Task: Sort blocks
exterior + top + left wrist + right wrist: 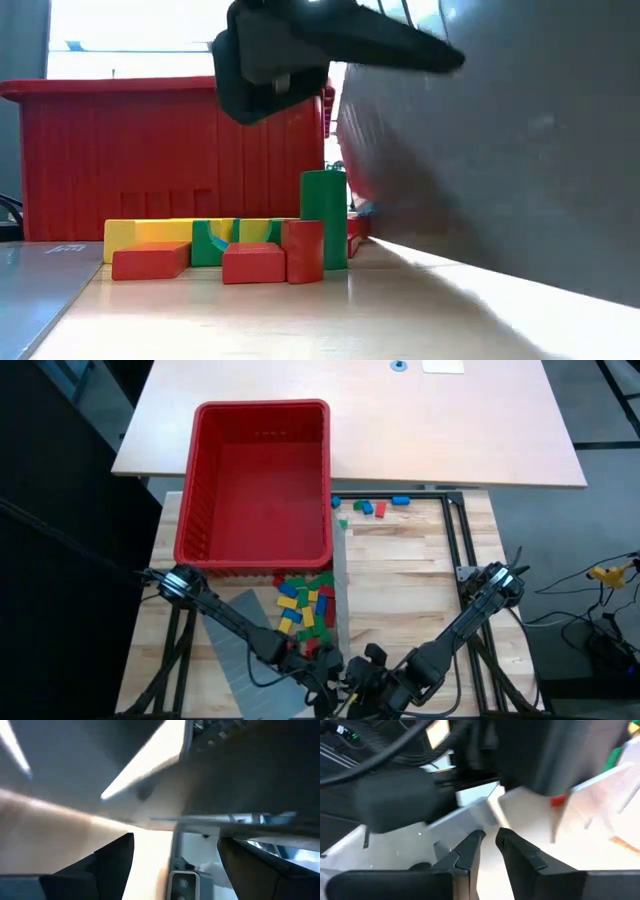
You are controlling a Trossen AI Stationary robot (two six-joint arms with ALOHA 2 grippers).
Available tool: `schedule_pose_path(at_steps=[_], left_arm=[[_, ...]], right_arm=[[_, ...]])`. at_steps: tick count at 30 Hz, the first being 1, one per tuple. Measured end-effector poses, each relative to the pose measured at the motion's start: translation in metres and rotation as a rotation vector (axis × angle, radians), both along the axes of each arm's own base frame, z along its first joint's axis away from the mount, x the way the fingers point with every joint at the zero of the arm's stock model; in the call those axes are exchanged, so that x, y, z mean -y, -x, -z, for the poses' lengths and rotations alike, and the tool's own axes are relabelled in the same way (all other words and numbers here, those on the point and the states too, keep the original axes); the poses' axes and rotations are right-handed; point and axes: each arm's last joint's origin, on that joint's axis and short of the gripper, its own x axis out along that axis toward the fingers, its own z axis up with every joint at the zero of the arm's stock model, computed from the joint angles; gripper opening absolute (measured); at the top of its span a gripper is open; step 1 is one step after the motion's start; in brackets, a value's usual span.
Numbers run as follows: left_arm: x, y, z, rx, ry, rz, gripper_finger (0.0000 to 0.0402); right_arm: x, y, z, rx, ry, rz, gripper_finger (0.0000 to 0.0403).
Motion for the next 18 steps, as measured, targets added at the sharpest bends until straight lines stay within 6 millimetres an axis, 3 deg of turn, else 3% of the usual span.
schedule_pose_path(at_steps=[18], left_arm=[[0.004,0.0036,0.0016,-0.022,0.004,0.019,0.0274]], right_arm=[[-0.0026,0.0062,-0.0037,-0.013,-0.012,-0.023,0.0113]])
